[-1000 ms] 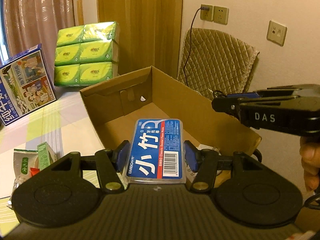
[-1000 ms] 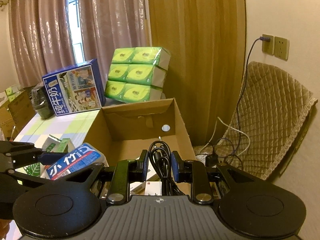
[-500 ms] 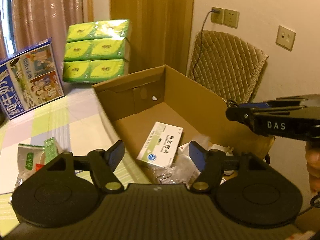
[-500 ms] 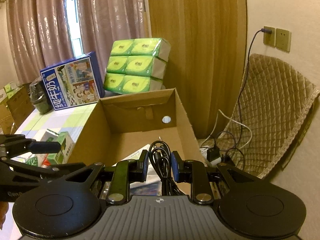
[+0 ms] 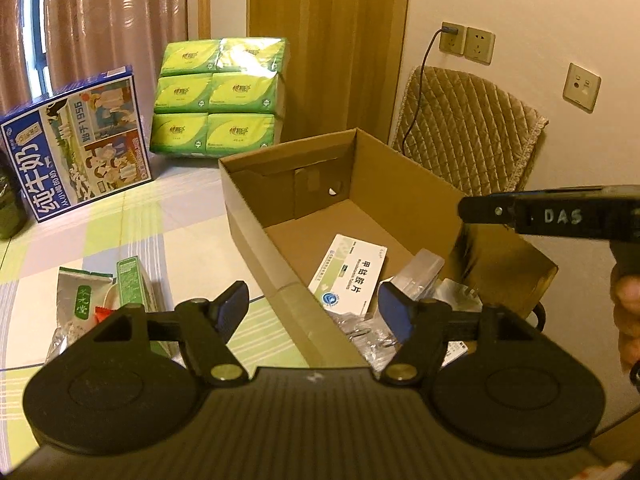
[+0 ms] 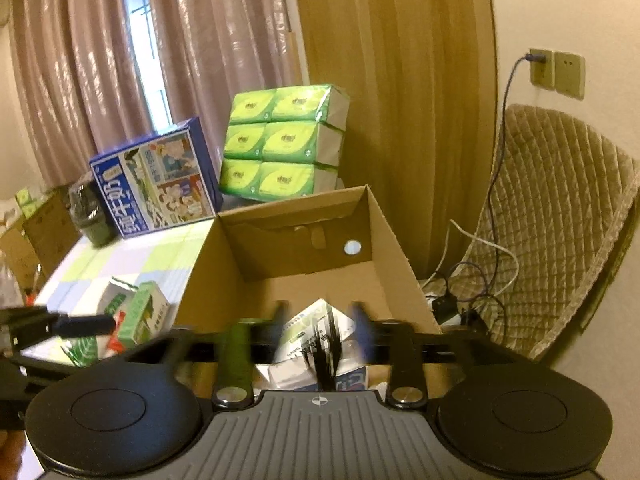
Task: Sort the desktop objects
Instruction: 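Open the left tool dropping the toothpick box while the right tool releases the cable, then move both tools back toward the silver bag and green box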
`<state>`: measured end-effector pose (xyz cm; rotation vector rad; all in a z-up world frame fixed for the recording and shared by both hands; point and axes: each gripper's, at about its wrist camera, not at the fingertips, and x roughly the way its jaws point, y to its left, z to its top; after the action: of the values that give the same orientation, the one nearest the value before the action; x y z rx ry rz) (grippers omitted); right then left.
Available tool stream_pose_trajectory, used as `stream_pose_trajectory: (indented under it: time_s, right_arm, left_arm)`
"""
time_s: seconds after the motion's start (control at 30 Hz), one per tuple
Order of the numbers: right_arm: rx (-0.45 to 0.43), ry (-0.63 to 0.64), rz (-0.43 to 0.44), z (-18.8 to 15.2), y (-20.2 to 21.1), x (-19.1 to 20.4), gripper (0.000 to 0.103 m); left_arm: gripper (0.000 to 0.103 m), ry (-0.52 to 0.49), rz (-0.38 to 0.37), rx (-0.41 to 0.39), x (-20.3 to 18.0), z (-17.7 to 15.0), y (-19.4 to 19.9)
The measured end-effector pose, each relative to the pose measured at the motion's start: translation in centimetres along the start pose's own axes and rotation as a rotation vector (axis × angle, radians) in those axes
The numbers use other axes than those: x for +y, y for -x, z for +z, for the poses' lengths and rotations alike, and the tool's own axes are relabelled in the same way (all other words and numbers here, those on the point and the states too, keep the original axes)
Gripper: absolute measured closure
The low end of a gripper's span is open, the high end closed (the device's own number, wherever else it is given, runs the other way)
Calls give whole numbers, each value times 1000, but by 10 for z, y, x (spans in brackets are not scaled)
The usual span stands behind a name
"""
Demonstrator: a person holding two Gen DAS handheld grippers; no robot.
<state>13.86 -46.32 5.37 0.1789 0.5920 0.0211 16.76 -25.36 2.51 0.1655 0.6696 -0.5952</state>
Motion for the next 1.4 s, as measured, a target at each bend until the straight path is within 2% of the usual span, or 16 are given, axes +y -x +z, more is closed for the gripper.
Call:
stream_pose_trajectory:
  time_s: [0.53, 0.6, 0.77, 1.07, 1.2, 1.4]
  right_arm:
    - [-14, 24, 9, -3, 33, 22, 31]
    - [-12, 27, 15, -4, 38, 27, 31]
    - [-4, 56, 33, -10, 48, 44, 29]
    - [-25, 91, 54, -12, 68, 72, 15]
    - [-38, 111, 64, -11, 76, 85, 7]
    - [-55, 134, 91, -9, 85, 107, 2]
  left_arm:
    - [24, 23, 30, -8, 13, -12, 36]
    - [19, 29, 32, -11, 16, -13, 44]
    - [14, 28, 40, -20, 19, -14, 64]
    - [1, 44, 76, -47, 36, -20, 103]
    - [1, 65, 118, -62, 51, -24, 122]
    - [1, 86, 184, -80, 79, -32, 151]
